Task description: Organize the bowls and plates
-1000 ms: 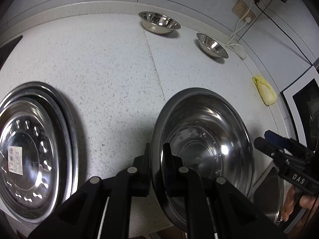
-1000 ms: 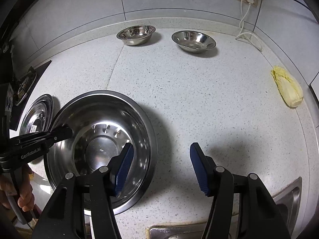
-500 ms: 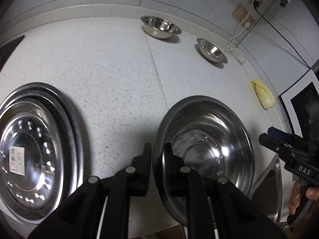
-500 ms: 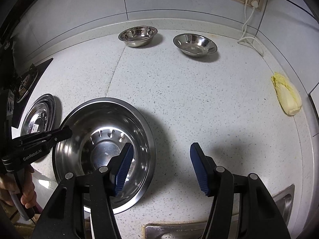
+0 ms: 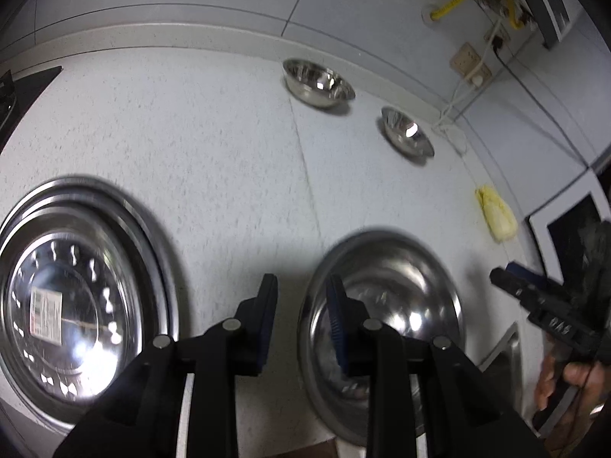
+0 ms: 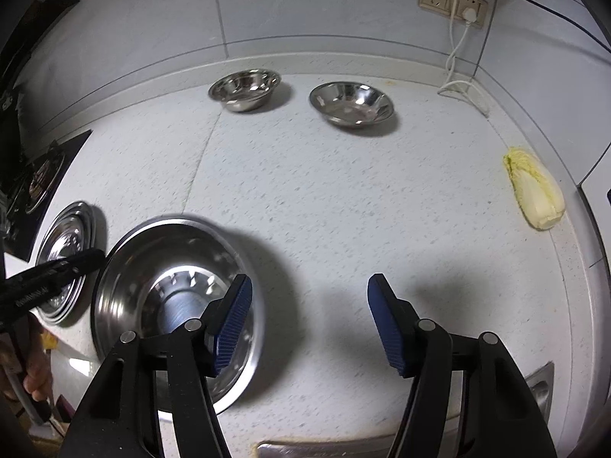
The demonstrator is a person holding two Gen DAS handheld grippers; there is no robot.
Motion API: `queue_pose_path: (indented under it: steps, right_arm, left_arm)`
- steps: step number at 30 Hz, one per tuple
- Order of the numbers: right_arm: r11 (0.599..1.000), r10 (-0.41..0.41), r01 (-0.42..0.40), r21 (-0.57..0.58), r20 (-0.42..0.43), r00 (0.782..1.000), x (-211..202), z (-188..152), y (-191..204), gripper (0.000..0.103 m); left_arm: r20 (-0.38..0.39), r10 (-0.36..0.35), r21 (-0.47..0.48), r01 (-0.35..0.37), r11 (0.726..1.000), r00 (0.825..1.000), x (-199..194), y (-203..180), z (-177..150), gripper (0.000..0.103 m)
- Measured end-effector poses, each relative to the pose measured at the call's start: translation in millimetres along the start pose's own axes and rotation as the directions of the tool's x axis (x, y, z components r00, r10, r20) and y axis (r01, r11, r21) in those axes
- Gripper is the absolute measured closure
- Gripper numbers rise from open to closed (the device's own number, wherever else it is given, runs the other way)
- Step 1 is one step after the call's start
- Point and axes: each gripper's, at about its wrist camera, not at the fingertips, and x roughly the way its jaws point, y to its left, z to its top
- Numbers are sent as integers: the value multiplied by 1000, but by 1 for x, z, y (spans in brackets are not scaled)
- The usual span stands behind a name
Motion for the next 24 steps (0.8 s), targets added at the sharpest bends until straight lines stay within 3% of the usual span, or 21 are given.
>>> queue_pose_path:
  steps: [7, 12, 18, 22, 24]
  right_arm:
    - [998, -32, 30, 47, 39, 999, 17, 41, -35, 45]
    - [995, -64, 61, 74, 48, 997, 42, 74, -60, 45]
    - [992, -76, 72, 103, 44, 996, 78, 113, -81, 45]
    - [989, -69, 63, 131, 38, 997, 108, 140, -89, 45]
    - [988, -64, 59, 145, 30, 997, 124, 151, -95, 45]
  left_arm:
    - [56, 57, -23, -56, 998, 997, 14, -2, 73, 78]
    - [41, 77, -39, -75, 996, 996, 43, -7, 125, 78]
    - [-29, -17, 18, 18, 1000, 999, 94, -55, 169, 78]
    - [-103, -96, 15, 98, 995, 990, 140, -87, 182, 78]
    - [-125, -99, 15, 101, 995, 987, 163, -101, 186, 78]
